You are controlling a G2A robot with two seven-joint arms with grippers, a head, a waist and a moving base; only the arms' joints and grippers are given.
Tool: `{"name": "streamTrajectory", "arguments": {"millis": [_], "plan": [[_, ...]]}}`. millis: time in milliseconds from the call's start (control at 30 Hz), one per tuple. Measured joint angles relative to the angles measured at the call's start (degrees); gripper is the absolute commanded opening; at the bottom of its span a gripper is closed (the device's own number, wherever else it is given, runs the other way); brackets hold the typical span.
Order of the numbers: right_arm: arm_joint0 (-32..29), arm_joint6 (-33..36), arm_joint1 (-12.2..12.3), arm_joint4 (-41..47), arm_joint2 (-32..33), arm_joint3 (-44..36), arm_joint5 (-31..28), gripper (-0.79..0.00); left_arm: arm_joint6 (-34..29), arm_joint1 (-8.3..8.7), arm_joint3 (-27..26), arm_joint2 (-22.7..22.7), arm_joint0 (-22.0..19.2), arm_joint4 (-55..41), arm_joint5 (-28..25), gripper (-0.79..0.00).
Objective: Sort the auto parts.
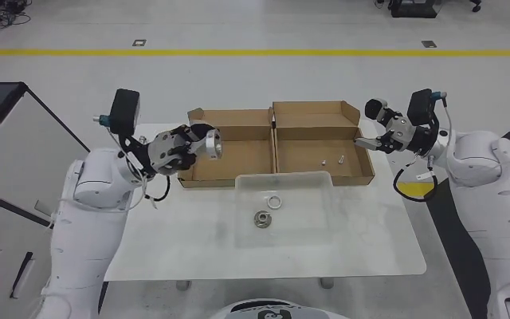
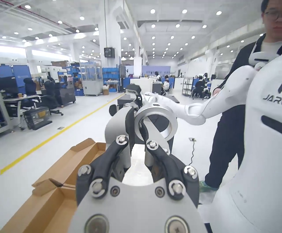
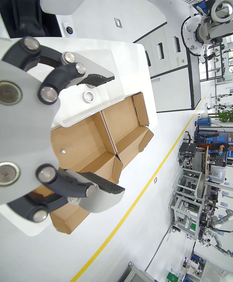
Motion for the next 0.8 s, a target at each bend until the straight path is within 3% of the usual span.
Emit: {"name": "streamTrajectory", "arguments": {"millis": [267,567,800], "plan": [[0.00,0.00,0.00,0.00,0.00,0.00,0.00,0.000,0.22,1.05,-1.52,-1.80,1.51,-13.02,0.03,-0.785],[0.00,0.00,0.00,0.00,0.00,0.00,0.00,0.000,-5.92,0.88,-1.35,-6.72,3.52,-26.54,0.03,-0.785],[0.00,0.00,0.00,0.00,0.00,0.00,0.00,0.000,-6.09,0.86,-1.32,-6.82,3.55,-26.79,0.03,-0.785]]}}
